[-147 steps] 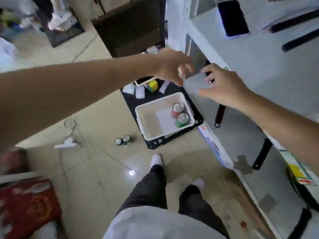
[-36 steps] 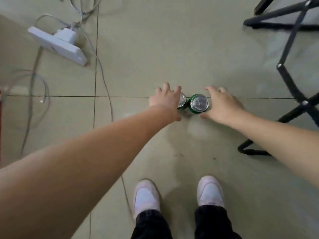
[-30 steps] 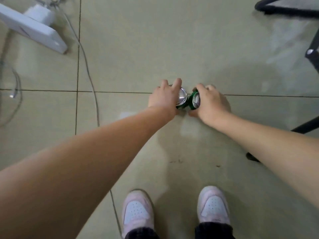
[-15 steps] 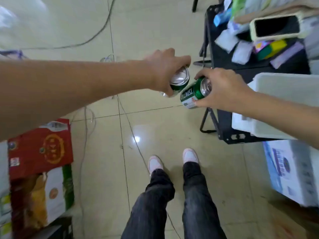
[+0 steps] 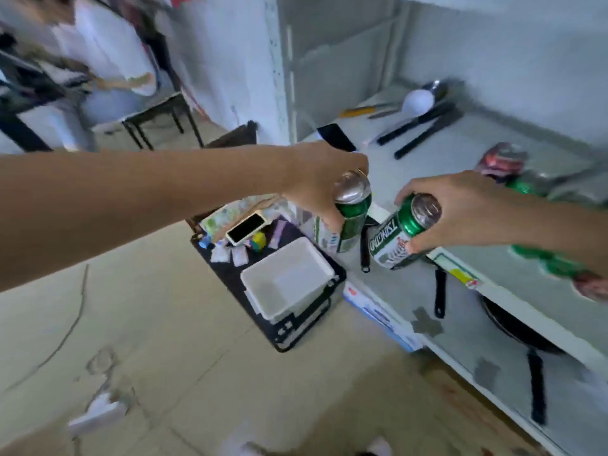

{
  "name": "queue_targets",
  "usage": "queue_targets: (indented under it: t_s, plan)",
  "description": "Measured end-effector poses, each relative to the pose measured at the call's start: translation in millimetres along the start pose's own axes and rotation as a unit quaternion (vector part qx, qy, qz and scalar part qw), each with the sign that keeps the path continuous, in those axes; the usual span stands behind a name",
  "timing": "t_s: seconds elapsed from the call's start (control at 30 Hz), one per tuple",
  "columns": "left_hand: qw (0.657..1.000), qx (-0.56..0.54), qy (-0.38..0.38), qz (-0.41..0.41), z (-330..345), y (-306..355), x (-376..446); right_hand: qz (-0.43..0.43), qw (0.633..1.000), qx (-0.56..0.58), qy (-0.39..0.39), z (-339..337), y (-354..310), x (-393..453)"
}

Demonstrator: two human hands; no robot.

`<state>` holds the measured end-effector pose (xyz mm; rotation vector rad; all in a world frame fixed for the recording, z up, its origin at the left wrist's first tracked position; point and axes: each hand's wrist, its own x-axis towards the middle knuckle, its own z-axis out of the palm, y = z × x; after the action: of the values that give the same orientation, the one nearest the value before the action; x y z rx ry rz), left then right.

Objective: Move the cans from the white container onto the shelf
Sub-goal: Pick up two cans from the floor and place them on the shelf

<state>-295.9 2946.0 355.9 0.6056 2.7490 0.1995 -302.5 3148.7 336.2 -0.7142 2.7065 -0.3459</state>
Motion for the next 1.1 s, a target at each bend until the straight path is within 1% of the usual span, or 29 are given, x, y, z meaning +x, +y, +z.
queue_targets:
  t_s: [0.13,0.2,0.3,0.37,0.43,0.53,0.63,0.77,0.83,0.9,0.97,1.1]
  plan:
    - [0.995,0.015,-0.02,0.096,-7.8,97.7,91.1,0.105,0.994,-0.007,0.028,-23.1,111.4,-77.1]
    - [0.988,0.027,-0.03,0.149,-7.9,148.0,131.6,0.175,0.983,-0.009,0.045,-30.3,161.4,-113.5]
    - [0.968,0.061,-0.064,0.235,-3.3,218.3,183.5,0.27,0.961,0.025,0.056,-34.0,221.7,-160.6]
    - [0.951,0.079,-0.072,0.289,2.2,259.8,211.8,0.316,0.945,0.047,0.063,-32.3,253.6,-183.9]
    - [0.939,0.09,-0.07,0.324,9.3,295.2,236.2,0.357,0.93,0.059,0.064,-30.0,279.0,-201.4]
    - [0.918,0.092,-0.05,0.383,26.1,339.8,267.9,0.405,0.909,0.071,0.074,-23.2,307.5,-222.8]
    - [0.897,0.097,-0.032,0.43,43.1,378.4,291.9,0.447,0.882,0.112,0.097,-14.9,328.0,-236.9]
    - [0.878,0.134,-0.036,0.457,68.4,416.1,313.9,0.511,0.843,0.133,0.106,1.0,353.9,-252.0]
    - [0.874,0.152,-0.025,0.461,84.9,428.2,323.6,0.539,0.823,0.145,0.106,11.7,365.0,-259.2]
    - [0.881,0.153,-0.007,0.447,99.8,437.0,333.1,0.555,0.811,0.153,0.103,21.6,377.0,-262.4]
    - [0.893,0.158,-0.003,0.421,113.2,442.8,341.5,0.569,0.8,0.161,0.102,29.0,384.8,-260.6]
    - [0.901,0.197,-0.038,0.384,135.7,444.3,355.4,0.574,0.8,0.163,0.07,37.5,396.5,-248.3]
